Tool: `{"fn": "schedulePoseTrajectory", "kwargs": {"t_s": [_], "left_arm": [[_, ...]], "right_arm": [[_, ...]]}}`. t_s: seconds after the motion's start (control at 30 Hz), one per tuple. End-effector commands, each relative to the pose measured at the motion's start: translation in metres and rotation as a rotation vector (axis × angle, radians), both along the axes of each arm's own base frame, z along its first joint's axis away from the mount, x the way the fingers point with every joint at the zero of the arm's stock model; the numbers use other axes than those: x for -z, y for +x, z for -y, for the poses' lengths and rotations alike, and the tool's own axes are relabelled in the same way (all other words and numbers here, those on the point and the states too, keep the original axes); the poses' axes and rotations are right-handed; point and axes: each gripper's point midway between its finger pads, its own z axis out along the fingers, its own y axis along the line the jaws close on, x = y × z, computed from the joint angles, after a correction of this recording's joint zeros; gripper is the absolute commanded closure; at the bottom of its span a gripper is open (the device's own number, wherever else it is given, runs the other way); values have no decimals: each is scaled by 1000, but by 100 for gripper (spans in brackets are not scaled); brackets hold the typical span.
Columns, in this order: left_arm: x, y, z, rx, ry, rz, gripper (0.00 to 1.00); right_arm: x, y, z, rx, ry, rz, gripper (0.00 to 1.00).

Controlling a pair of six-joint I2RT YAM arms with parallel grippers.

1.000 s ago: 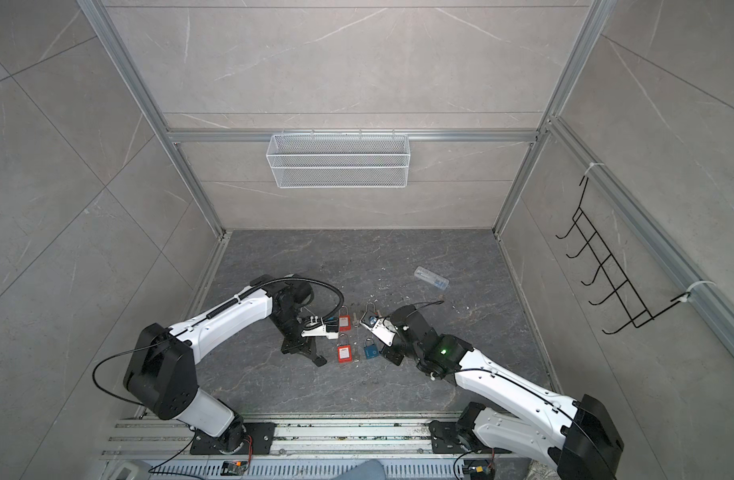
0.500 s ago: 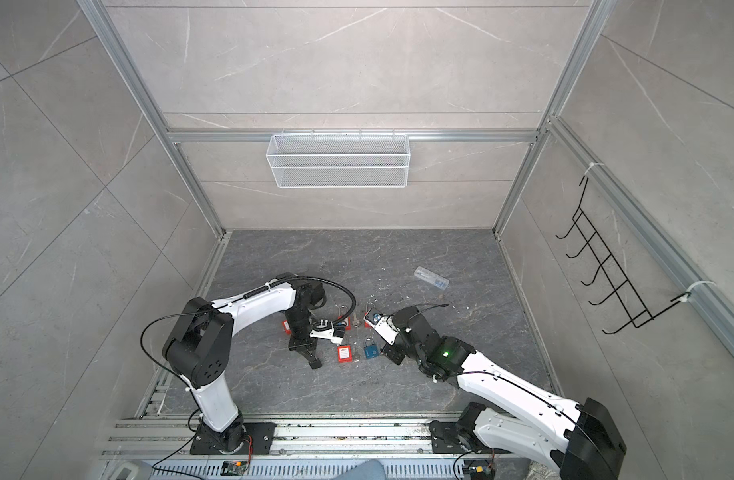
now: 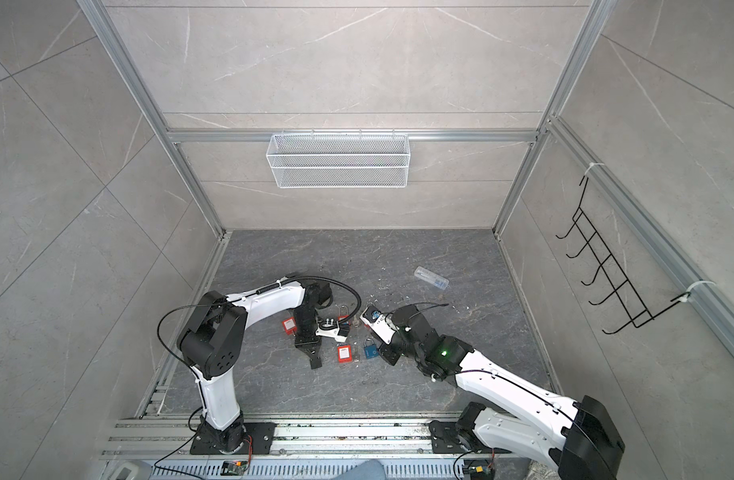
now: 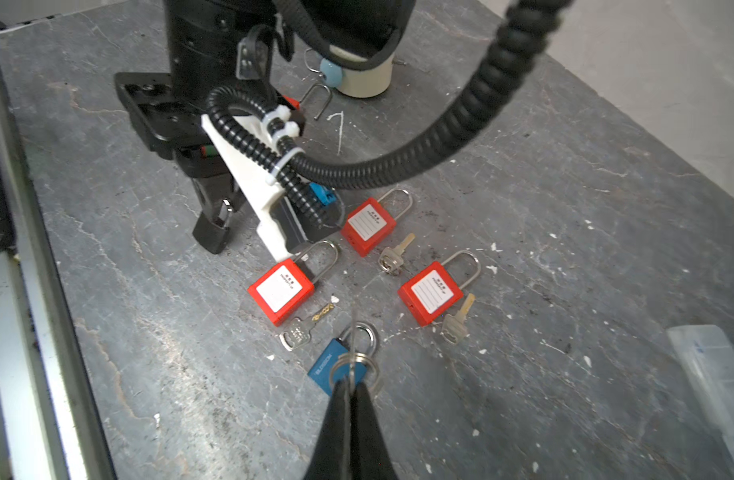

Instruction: Lock with the key

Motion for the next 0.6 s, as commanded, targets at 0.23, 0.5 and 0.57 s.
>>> {"fn": "schedulePoseTrajectory", "kwargs": {"t_s": [0.23, 0.5, 0.57], "left_arm": [[-26, 28, 7, -80, -93, 176, 66], [-87, 67, -12, -401, -394, 377, 63], [-99, 80, -23, -494, -449, 454, 60]], "right_arm": [[1, -21, -27, -55, 85, -251, 100], [31, -32, -58, 37, 45, -490, 100], [43, -34, -71, 53, 10, -516, 100]]}}
